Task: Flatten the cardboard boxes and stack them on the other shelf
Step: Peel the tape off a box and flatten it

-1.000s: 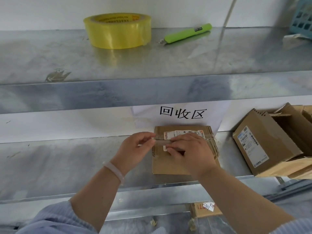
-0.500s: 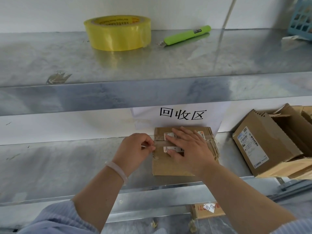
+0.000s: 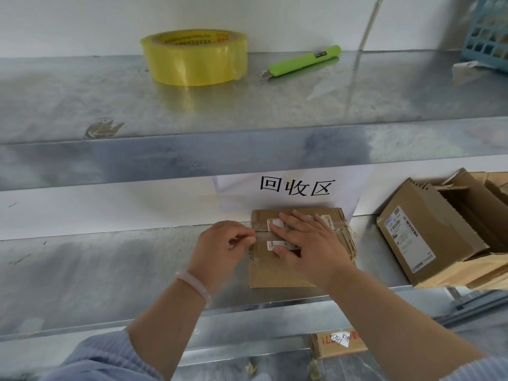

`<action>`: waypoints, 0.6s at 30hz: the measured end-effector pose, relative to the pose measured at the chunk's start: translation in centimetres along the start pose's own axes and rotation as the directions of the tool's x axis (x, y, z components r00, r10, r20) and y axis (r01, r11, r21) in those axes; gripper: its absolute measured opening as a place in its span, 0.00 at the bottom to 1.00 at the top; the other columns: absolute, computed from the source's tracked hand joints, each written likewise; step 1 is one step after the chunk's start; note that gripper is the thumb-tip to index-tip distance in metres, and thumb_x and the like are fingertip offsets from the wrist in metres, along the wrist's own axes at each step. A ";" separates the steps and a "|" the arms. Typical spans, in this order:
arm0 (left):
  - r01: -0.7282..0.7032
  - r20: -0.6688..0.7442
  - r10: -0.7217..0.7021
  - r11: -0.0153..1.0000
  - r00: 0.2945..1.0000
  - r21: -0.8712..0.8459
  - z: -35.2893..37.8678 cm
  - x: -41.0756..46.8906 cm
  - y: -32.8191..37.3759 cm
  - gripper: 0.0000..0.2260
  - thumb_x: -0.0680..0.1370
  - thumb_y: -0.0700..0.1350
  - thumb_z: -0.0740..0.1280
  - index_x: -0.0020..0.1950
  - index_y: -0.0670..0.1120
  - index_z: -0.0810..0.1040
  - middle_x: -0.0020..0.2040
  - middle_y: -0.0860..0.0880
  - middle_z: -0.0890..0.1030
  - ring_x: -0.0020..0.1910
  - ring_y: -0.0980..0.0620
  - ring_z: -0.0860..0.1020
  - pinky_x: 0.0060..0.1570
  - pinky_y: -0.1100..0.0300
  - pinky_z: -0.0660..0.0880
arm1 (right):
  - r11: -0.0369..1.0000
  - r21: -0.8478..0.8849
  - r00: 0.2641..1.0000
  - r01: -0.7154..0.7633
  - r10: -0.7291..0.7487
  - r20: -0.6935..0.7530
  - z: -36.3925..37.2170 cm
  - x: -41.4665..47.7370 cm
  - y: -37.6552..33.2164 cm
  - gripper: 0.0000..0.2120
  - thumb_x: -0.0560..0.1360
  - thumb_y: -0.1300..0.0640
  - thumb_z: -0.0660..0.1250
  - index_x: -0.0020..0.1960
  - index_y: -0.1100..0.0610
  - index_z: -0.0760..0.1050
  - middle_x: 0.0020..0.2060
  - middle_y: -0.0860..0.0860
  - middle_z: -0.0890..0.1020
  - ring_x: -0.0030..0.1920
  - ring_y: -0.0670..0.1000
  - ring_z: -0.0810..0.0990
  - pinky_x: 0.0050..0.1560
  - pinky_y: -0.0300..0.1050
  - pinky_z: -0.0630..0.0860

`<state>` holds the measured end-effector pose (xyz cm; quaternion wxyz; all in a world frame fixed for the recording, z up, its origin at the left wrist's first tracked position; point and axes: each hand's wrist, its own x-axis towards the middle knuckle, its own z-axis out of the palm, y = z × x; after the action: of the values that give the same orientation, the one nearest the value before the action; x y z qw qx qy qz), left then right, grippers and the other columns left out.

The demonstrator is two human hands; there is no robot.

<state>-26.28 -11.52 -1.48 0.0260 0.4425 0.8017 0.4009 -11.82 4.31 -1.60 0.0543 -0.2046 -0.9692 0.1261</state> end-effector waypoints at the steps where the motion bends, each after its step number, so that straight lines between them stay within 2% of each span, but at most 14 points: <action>1: -0.023 0.048 0.023 1.000 0.999 -0.001 -0.4 0.1 -0.1 0.04 0.75 0.44 0.71 0.48 0.51 0.85 0.44 0.60 0.81 0.45 0.69 0.76 0.47 0.80 0.66 | 1.000 0.003 1.000 -0.002 0.002 -0.001 0.0 0.0 0.0 0.25 0.77 0.34 0.53 0.73 0.34 0.59 0.75 0.37 0.57 0.76 0.41 0.49 0.75 0.44 0.37; 3: 0.001 0.089 0.002 0.999 0.996 -0.032 -0.8 0.2 -0.1 0.05 0.75 0.44 0.71 0.48 0.52 0.84 0.42 0.61 0.81 0.45 0.68 0.76 0.46 0.79 0.67 | 1.000 0.007 1.000 0.003 -0.003 -0.007 -0.1 -0.1 -0.1 0.25 0.77 0.35 0.53 0.73 0.34 0.60 0.75 0.36 0.58 0.76 0.41 0.49 0.75 0.44 0.38; 7: 0.219 0.152 -0.192 0.957 0.970 -0.190 -0.5 0.3 0.1 0.11 0.72 0.44 0.74 0.50 0.56 0.77 0.39 0.55 0.81 0.39 0.60 0.78 0.40 0.73 0.72 | 1.000 0.015 1.000 0.008 -0.008 -0.029 -0.1 -0.5 -0.3 0.23 0.77 0.35 0.55 0.72 0.33 0.61 0.75 0.35 0.58 0.76 0.40 0.50 0.75 0.43 0.37; 10: 0.302 0.181 -0.273 0.940 0.945 -0.160 -0.2 0.4 -0.5 0.05 0.72 0.47 0.74 0.44 0.55 0.80 0.40 0.56 0.82 0.41 0.59 0.80 0.45 0.64 0.77 | 1.000 0.020 0.999 0.013 -0.012 -0.037 -0.2 -0.7 -0.5 0.23 0.77 0.36 0.55 0.72 0.34 0.61 0.75 0.36 0.59 0.76 0.40 0.50 0.75 0.43 0.38; 13: 0.322 0.183 -0.291 0.931 0.939 -0.173 -0.1 0.5 -0.6 0.05 0.72 0.45 0.75 0.40 0.53 0.80 0.37 0.54 0.83 0.41 0.55 0.81 0.46 0.57 0.79 | 1.000 0.014 0.999 0.021 -0.020 -0.036 -0.2 -0.8 -0.5 0.23 0.77 0.36 0.55 0.72 0.33 0.61 0.75 0.36 0.58 0.76 0.39 0.50 0.76 0.43 0.39; 16: 0.264 0.107 -0.251 0.957 0.962 -0.122 0.4 0.3 -0.6 0.10 0.73 0.42 0.73 0.36 0.54 0.75 0.34 0.55 0.81 0.36 0.60 0.79 0.40 0.65 0.76 | 0.999 0.016 0.999 0.030 -0.029 -0.040 -0.3 -0.8 -0.5 0.23 0.77 0.36 0.55 0.72 0.34 0.61 0.74 0.35 0.59 0.76 0.39 0.50 0.76 0.43 0.40; 18: 0.264 0.030 -0.264 0.944 0.964 -0.199 1.1 -0.3 -0.5 0.14 0.74 0.37 0.70 0.34 0.52 0.71 0.33 0.54 0.80 0.36 0.63 0.80 0.37 0.68 0.75 | 0.999 0.037 0.998 0.033 -0.031 -0.047 -0.3 -0.8 -0.4 0.22 0.77 0.37 0.55 0.71 0.34 0.62 0.74 0.36 0.59 0.76 0.39 0.51 0.76 0.43 0.40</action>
<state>-26.02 -11.19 -2.59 0.1254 0.3269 0.8090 0.4721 -11.15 3.68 -1.23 0.0826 -0.1910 -0.9682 0.1388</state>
